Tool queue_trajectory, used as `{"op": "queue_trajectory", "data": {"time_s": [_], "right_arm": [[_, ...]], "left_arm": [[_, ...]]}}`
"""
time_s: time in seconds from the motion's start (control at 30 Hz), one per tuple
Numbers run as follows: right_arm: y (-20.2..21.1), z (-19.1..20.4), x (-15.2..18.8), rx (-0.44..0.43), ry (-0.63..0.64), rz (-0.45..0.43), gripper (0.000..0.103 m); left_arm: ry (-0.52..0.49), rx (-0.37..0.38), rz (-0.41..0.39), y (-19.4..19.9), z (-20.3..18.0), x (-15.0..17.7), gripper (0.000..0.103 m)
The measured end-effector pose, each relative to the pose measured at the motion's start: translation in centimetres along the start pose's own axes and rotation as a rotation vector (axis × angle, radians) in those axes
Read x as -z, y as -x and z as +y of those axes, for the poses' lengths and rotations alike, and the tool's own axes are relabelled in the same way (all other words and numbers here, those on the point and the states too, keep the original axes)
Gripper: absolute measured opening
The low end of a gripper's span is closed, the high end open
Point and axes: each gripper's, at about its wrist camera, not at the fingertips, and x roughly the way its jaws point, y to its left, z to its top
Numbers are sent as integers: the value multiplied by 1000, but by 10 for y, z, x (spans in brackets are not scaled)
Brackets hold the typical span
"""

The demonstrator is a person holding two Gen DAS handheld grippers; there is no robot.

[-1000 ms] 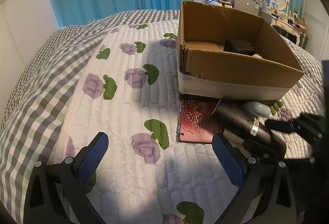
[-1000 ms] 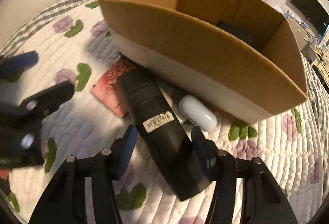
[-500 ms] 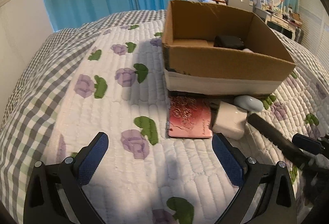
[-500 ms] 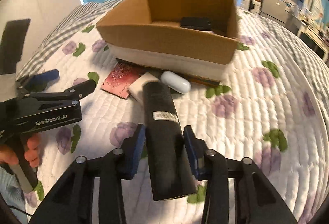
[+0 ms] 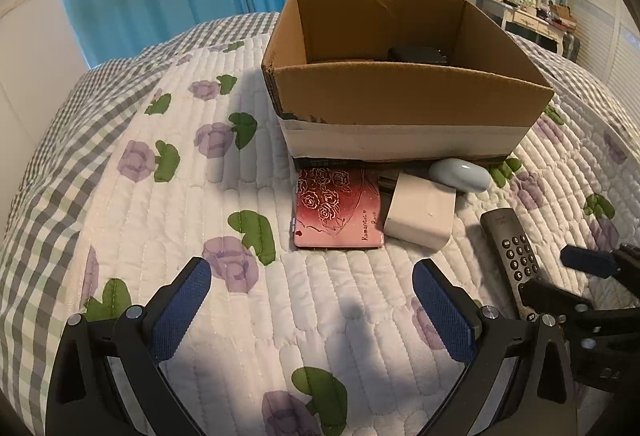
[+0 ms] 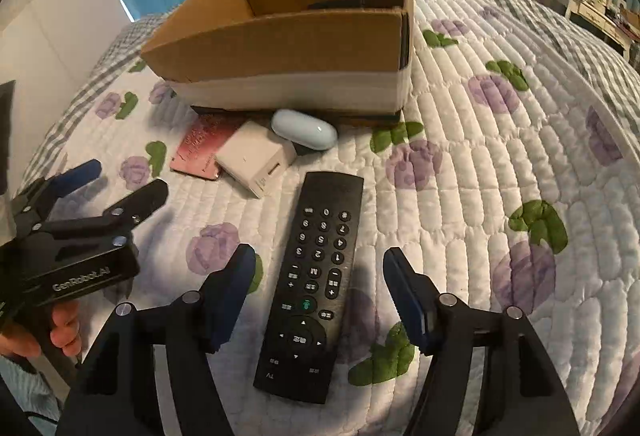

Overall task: Organize rigid objects
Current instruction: 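Grasp the black TV remote with the right gripper, then grasp the white charger block with the left gripper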

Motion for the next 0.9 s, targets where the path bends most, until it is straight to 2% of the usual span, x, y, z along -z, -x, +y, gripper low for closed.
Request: {"op": "queue_trajectory", "data": {"time_s": [0.13, 0.17, 0.23, 0.33, 0.43, 0.5, 0.77, 0.87, 0.9], "right_arm": [[-27, 0, -1, -26, -22, 74, 66], [-33, 0, -1, -13, -21, 88, 61], [-40, 1, -4, 36, -21, 82, 43], [-28, 1, -3, 43, -22, 25, 42], [-3, -3, -5, 103, -37, -67, 42], [5, -10, -8, 112, -58, -93, 42], [-12, -38, -36, 146, -148, -72, 42], [-21, -40, -41, 147, -159, -60, 42], [-26, -41, -41, 149, -163, -51, 42]], "left_arm": [[-7, 0, 5, 0, -4, -1, 103], [-12, 0, 4, 0, -6, -1, 103], [-16, 3, 3, 1, -8, -2, 103], [-22, 19, 0, 2, -12, -4, 103], [-34, 35, 4, -3, -20, -8, 103], [-43, 49, 7, -9, -28, -12, 103], [-31, 85, 36, -43, -51, -23, 101], [-23, 90, 44, -51, -55, -25, 94], [-23, 101, 44, -54, -57, -25, 88]]}}
